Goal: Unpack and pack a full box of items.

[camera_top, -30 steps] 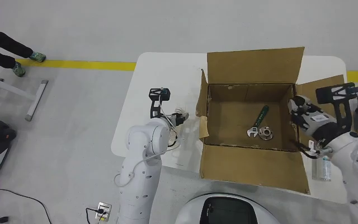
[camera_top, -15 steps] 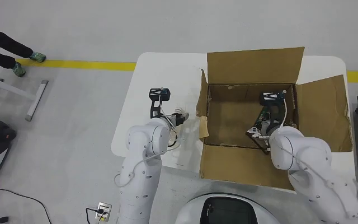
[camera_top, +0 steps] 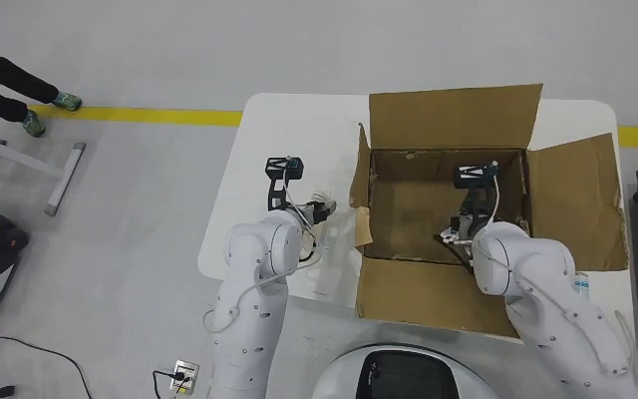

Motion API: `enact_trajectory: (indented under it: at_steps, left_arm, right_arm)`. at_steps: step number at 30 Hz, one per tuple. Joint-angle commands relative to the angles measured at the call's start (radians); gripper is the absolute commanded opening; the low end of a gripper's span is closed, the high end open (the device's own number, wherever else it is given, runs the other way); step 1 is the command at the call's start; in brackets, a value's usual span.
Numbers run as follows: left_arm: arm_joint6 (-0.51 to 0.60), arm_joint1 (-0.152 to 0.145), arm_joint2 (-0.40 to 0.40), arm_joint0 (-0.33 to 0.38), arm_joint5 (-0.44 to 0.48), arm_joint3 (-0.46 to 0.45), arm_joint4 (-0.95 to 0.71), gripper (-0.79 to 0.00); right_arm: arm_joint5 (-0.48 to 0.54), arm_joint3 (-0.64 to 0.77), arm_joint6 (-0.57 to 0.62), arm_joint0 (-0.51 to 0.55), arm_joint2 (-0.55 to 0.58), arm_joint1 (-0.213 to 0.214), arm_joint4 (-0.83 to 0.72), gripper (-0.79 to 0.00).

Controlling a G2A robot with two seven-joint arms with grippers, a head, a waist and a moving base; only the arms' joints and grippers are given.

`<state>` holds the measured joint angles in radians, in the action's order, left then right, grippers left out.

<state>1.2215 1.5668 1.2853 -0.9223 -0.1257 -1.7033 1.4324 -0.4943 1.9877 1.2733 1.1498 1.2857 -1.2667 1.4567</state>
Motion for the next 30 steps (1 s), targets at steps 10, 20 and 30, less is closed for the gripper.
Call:
enact_trajectory:
  at_steps: [10,20,30]
  left_arm:
    - [0.000,0.000,0.000,0.000,0.000,0.000,0.000,0.000]
    - [0.000,0.000,0.000,0.000,0.000,0.000,0.000,0.000]
    - [0.000,0.000,0.000,0.000,0.000,0.000,0.000,0.000]
  right_arm:
    - [-0.032,-0.144,0.020,-0.065,-0.007,-0.028,0.031,-0.591]
    - [-0.023,-0.254,0.029,-0.119,-0.027,-0.066,0.068,-0.468]
    - [-0.019,-0.332,0.033,-0.149,-0.035,-0.101,0.086,-0.434]
